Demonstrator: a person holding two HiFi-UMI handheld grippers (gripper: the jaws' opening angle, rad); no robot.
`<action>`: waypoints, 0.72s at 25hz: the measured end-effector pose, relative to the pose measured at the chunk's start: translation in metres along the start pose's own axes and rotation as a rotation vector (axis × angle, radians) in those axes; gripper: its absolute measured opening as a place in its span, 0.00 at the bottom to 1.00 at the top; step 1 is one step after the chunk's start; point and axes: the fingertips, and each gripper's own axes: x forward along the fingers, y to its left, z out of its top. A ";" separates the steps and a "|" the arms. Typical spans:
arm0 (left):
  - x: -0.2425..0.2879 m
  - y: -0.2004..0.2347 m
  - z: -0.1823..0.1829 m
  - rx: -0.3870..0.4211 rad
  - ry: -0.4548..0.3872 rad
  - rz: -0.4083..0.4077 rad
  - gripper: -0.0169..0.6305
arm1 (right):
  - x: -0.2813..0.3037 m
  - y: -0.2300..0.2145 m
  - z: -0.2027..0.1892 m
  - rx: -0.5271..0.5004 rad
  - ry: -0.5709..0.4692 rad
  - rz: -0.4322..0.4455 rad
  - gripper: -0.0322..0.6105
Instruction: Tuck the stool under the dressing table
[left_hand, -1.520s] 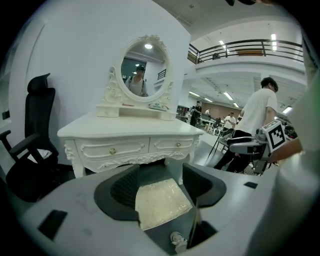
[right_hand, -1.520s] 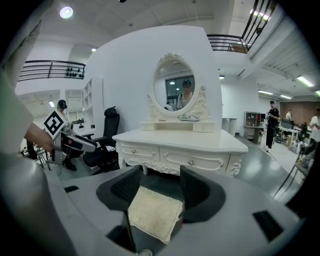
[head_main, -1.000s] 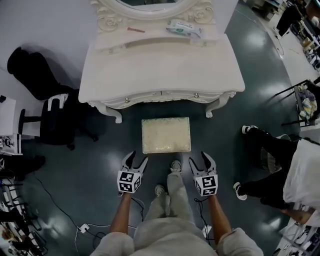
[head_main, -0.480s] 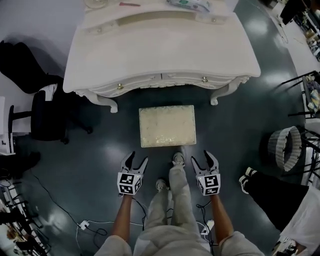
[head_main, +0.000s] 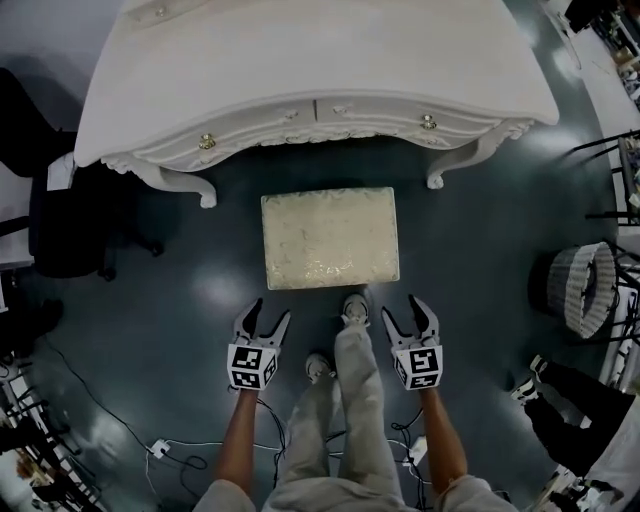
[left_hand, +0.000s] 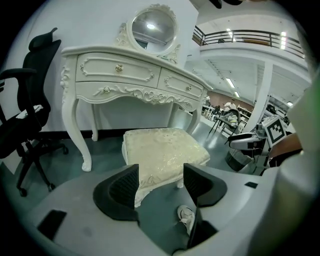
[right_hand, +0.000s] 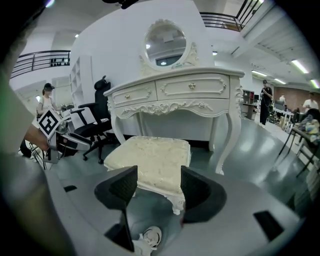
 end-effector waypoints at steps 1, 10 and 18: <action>0.006 0.001 -0.006 0.003 0.000 -0.002 0.42 | 0.005 -0.001 -0.007 -0.002 0.003 0.000 0.47; 0.046 0.012 -0.041 0.028 -0.029 -0.020 0.44 | 0.045 -0.009 -0.052 -0.013 -0.003 -0.009 0.48; 0.073 0.028 -0.056 0.074 -0.085 -0.007 0.45 | 0.078 -0.020 -0.082 -0.015 -0.028 -0.028 0.52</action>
